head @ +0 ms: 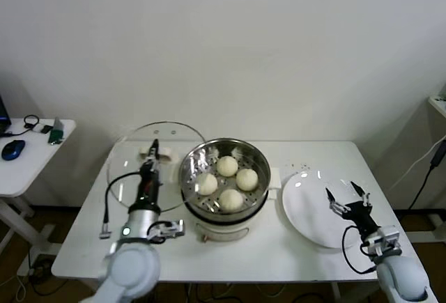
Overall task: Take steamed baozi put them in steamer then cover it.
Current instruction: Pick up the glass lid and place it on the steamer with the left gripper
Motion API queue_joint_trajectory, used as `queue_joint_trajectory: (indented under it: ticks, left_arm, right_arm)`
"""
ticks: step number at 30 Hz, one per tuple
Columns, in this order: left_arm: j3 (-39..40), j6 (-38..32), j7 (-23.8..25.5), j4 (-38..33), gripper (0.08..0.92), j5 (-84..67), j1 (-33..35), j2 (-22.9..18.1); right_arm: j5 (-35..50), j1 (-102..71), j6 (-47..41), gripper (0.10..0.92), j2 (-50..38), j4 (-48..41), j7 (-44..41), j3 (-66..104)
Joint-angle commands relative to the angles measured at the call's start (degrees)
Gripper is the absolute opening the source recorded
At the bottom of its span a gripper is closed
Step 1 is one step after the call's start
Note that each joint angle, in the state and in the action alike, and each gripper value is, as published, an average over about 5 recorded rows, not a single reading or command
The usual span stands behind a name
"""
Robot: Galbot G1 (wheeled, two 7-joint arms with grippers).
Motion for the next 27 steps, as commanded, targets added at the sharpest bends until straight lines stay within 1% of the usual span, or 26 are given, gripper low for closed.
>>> queue_joint_trajectory:
  ticks: [1,5,10,20,27]
  left_arm:
    - [12.7,5.4,11.0,5.6,0.15,6.9,-10.1,-10.7]
    - [14.4,6.7,12.2,8.4,0.15,6.8,-12.7,-12.3]
    - [16.2,8.0,12.4,11.9,0.15,7.1,-14.9,-15.0]
    - [17.8,8.0,12.1,16.6,0.15,9.7,-15.3,-19.6]
    - [17.6,8.0,11.3,18.6,0.15,10.0,-15.1,-20.1]
  right_arm:
    - [-0.9,4.2,-0.1,0.823,-0.5,-2.7,0.1,-2.3]
    - [-1.4,4.3,0.2,0.823,-0.2,-3.5,0.1,-2.2]
    - [-2.3,4.2,0.4,0.823,0.1,-3.8,0.1,-1.9]
    - [-3.2,3.7,0.7,0.823,0.4,-3.7,0.1,-0.9]
    - [-3.9,3.2,1.2,0.823,0.9,-3.8,-0.1,-0.3]
